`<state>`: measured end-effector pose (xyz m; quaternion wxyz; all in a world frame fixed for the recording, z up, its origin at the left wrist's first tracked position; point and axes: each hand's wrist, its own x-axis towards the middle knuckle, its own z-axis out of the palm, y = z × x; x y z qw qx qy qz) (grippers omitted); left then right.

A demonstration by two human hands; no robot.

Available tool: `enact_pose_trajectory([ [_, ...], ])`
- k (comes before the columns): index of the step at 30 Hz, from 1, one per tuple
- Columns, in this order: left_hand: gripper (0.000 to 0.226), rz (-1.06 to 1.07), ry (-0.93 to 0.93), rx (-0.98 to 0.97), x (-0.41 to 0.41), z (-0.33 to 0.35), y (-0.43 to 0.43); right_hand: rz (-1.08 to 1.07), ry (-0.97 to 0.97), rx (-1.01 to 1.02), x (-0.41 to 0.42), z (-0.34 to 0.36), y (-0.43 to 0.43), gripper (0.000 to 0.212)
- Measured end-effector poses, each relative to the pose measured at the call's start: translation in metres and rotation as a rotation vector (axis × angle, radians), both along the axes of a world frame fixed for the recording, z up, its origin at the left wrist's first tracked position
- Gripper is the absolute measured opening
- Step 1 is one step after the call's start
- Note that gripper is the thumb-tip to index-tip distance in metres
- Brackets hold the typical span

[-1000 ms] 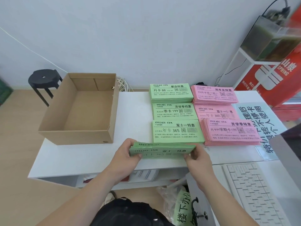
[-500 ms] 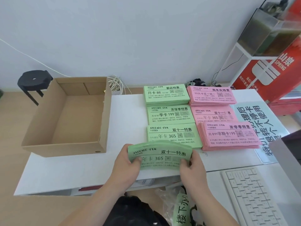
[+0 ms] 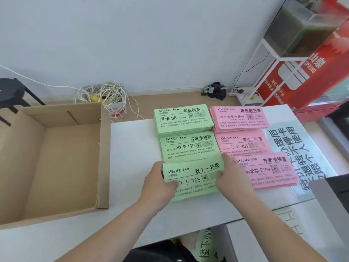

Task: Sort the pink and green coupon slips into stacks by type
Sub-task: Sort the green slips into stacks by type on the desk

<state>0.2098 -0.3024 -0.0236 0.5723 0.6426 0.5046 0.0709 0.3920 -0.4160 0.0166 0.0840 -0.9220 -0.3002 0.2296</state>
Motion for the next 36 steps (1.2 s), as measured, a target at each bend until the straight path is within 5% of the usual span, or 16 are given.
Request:
enact_pose_trajectory([
  [3,0.058,-0.092,0.076,0.141,-0.003,-0.006,0.005,0.110,-0.073,-0.185,-0.003,0.006,0.001,0.041],
  [6,0.096,-0.161,0.177,0.272,-0.010,-0.007,0.007,0.340,-0.242,-0.235,-0.007,0.022,0.006,0.049],
  [11,0.134,-0.532,0.347,0.411,-0.013,-0.007,0.000,0.717,-0.094,-0.292,-0.002,0.012,0.025,0.128],
  [13,0.136,-0.625,0.422,0.468,-0.009,-0.012,0.001,0.809,-0.119,-0.364,0.006,-0.005,0.027,0.141],
  [25,0.124,-0.608,0.343,0.578,-0.007,-0.019,0.004,0.879,-0.154,-0.246,0.020,-0.027,0.022,0.127],
  [30,0.134,-0.584,0.345,0.342,-0.005,-0.002,0.007,0.840,-0.087,-0.296,0.020,-0.021,0.021,0.136],
  [36,0.056,0.120,0.112,-0.041,0.020,0.015,0.045,0.677,0.014,-0.024,0.019,-0.006,0.044,0.081],
])
